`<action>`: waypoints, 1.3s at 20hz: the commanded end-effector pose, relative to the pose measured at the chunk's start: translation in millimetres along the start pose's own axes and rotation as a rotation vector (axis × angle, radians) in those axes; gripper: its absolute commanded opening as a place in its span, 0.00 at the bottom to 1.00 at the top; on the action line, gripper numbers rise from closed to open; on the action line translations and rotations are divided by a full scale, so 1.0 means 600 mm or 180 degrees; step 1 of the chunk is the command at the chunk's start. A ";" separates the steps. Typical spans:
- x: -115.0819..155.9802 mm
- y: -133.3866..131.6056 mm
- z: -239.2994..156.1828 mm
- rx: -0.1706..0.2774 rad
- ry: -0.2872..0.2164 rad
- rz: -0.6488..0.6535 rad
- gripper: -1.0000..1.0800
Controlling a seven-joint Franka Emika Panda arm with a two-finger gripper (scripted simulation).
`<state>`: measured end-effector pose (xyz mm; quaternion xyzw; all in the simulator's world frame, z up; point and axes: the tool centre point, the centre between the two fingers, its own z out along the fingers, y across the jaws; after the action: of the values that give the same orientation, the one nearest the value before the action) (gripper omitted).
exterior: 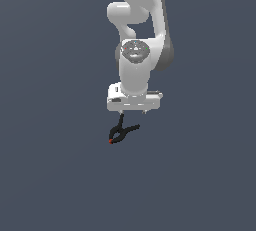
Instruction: Pick up the object and move it to a goal position.
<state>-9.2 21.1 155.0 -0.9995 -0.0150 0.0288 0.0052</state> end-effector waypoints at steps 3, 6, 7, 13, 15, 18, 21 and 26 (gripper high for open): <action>0.001 0.002 -0.002 0.0000 0.0010 0.0014 0.96; 0.008 0.013 -0.012 -0.0001 0.0063 0.0084 0.96; 0.012 0.019 -0.018 -0.0002 0.0091 0.0117 0.96; 0.019 0.032 -0.034 -0.0006 0.0159 0.0164 0.96; 0.019 0.031 -0.032 -0.0005 0.0154 0.0168 0.96; 0.019 0.032 -0.028 -0.0002 0.0151 0.0216 0.96; 0.021 0.035 -0.021 0.0004 0.0154 0.0312 0.96; 0.024 0.041 0.000 0.0017 0.0156 0.0565 0.96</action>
<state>5.8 -1.9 158.4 -0.9981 0.0609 0.0046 0.0054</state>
